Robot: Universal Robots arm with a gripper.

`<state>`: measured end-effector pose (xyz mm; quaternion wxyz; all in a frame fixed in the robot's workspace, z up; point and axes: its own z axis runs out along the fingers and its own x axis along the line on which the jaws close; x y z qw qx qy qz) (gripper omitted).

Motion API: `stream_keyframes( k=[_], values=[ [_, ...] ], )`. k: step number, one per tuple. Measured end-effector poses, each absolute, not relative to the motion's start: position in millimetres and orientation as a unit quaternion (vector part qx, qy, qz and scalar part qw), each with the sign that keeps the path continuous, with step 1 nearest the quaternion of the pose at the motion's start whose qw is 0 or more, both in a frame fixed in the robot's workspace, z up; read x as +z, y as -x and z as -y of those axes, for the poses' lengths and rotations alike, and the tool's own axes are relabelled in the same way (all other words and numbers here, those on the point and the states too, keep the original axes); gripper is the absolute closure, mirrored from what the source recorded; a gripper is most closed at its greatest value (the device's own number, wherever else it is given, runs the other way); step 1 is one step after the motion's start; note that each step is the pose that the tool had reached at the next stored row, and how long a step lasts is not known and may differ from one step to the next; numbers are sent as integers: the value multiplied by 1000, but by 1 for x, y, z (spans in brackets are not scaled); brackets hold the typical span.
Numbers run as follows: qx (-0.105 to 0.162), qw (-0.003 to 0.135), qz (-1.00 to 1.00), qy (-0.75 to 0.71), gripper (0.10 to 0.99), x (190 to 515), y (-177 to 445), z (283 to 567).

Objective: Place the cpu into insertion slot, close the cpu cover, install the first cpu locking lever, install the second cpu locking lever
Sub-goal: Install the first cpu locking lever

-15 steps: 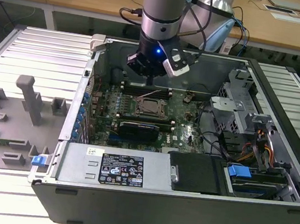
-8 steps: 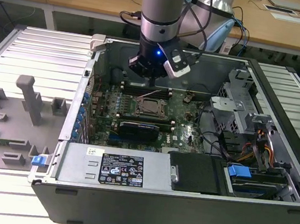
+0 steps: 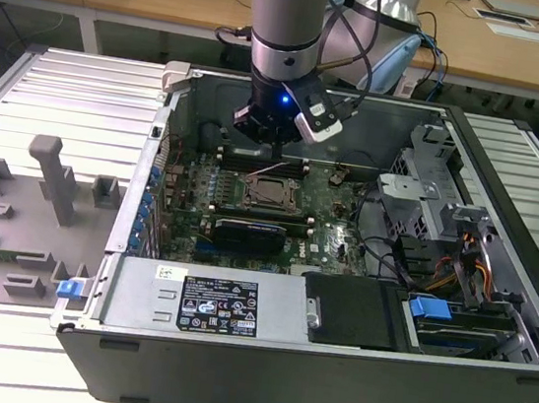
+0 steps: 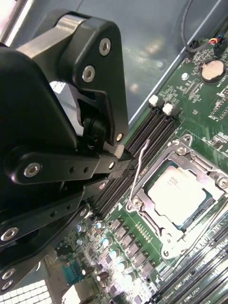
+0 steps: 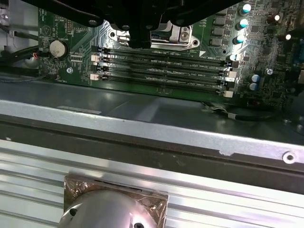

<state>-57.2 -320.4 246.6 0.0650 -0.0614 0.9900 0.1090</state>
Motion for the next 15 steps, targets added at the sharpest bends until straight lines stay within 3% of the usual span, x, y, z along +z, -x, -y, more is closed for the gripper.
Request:
stream_keyframes(
  k=[6,15],
  values=[
    [108,72,-990,62,980,244,58,320],
    [93,73,-991,59,980,235,57,316]
  ],
)
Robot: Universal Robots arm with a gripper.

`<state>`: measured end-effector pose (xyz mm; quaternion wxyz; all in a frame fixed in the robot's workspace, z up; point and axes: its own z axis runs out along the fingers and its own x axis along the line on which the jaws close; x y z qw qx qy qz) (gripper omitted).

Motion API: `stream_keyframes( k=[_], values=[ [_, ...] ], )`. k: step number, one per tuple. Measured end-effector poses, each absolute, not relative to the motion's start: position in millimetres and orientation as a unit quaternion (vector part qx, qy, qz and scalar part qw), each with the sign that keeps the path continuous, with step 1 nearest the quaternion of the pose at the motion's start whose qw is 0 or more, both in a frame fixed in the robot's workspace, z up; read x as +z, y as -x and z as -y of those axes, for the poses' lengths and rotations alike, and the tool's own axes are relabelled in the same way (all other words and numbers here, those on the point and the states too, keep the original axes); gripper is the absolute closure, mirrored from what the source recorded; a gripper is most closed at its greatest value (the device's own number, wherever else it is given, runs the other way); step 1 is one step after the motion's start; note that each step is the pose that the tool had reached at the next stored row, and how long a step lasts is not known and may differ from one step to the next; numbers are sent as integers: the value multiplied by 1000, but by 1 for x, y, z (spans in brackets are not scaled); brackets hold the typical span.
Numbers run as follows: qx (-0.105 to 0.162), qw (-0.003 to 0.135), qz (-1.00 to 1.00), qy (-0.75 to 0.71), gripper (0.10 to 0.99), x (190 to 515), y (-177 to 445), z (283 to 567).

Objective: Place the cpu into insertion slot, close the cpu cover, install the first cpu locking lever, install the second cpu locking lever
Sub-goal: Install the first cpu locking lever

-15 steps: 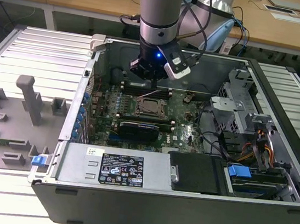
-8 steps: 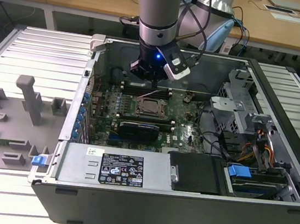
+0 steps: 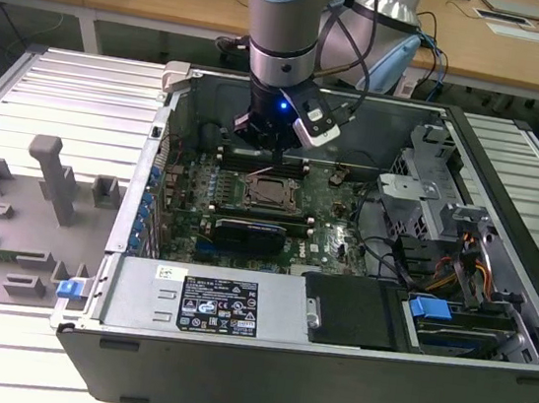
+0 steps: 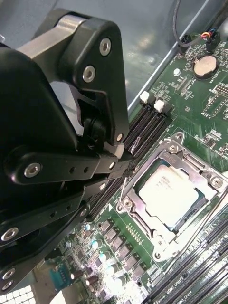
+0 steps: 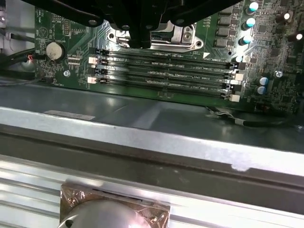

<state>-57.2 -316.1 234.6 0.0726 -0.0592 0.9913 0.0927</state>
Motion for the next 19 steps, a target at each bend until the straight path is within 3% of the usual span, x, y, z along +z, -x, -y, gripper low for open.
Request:
stream_keyframes(
  k=[19],
  values=[
    [77,78,-994,-12,980,214,54,298]
  ],
)
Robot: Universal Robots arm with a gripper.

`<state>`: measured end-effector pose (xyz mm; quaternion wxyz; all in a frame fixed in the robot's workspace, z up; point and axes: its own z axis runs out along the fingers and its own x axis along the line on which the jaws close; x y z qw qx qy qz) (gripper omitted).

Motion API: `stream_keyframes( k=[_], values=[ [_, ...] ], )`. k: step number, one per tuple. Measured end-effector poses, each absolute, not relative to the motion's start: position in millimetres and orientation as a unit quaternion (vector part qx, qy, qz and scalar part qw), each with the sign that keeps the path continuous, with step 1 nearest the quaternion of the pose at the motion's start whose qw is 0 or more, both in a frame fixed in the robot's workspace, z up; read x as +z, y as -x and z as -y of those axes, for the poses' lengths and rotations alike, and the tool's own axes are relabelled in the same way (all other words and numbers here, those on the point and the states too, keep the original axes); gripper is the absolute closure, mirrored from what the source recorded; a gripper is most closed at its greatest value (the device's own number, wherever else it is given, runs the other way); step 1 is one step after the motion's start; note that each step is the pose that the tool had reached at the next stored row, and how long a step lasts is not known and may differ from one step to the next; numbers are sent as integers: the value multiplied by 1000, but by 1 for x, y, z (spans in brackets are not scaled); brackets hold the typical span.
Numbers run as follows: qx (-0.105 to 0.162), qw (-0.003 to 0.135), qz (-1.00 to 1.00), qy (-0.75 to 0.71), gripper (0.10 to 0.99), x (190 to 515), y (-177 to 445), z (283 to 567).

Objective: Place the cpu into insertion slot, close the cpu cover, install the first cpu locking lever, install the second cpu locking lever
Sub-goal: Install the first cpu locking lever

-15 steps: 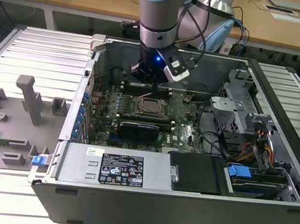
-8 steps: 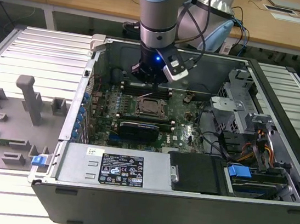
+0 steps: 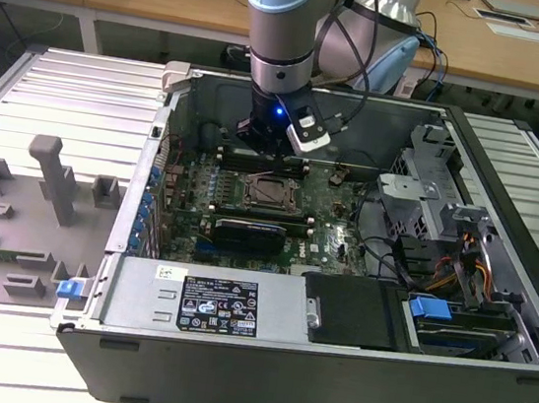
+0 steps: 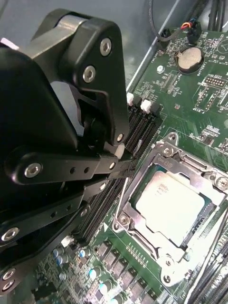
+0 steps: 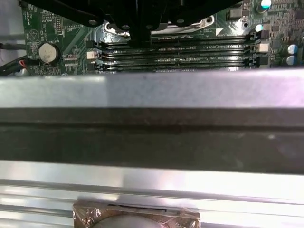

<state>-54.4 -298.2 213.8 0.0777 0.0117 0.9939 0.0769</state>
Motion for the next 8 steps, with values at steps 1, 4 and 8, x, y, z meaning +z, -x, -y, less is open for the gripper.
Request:
stream_keyframes(
  k=[1,4,8],
  values=[
    [77,78,-994,-14,980,213,54,298],
    [75,79,-994,-28,980,211,54,297],
    [74,80,-993,-44,980,209,54,296]
  ],
)
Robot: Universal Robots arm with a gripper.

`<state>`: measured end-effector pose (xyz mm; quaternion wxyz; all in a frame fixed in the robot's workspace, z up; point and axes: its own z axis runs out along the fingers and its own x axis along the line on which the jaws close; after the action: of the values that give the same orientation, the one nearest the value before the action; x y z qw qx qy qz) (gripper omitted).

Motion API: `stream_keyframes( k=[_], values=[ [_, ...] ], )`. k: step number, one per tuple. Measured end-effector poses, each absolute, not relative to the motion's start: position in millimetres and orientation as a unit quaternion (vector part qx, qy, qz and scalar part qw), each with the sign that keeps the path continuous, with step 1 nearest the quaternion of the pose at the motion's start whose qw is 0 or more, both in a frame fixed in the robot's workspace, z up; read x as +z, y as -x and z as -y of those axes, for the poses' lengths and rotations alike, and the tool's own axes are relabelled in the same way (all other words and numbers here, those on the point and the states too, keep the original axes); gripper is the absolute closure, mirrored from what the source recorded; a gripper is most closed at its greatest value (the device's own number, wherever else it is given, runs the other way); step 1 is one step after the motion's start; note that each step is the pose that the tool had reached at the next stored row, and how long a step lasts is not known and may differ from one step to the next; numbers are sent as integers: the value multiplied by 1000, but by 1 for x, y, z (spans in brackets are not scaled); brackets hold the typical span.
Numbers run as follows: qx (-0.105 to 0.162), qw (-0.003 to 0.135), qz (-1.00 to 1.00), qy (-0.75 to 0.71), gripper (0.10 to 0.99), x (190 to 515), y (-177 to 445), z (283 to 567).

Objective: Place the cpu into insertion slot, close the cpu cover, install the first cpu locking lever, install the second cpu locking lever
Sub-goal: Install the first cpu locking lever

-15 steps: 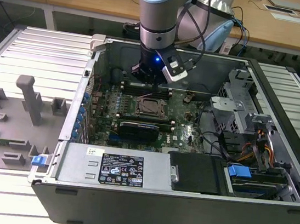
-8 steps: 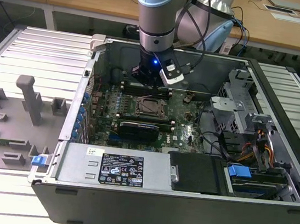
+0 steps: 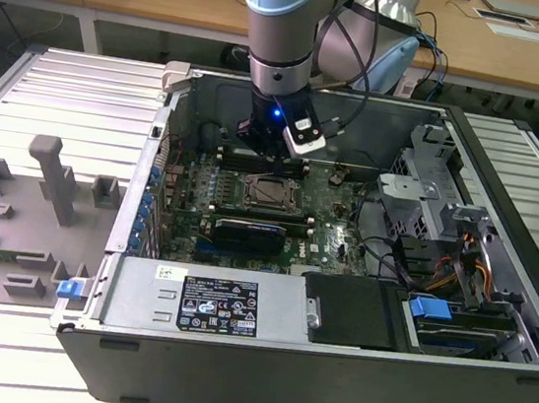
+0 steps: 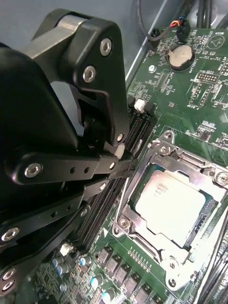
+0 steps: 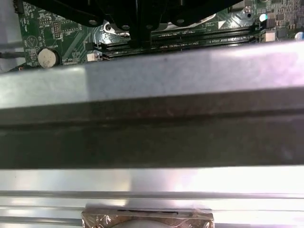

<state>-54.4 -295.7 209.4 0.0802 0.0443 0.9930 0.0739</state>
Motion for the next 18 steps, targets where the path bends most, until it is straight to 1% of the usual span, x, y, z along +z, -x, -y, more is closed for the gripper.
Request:
stream_keyframes(
  k=[18],
  values=[
    [69,84,-989,-97,980,203,54,290]
  ],
)
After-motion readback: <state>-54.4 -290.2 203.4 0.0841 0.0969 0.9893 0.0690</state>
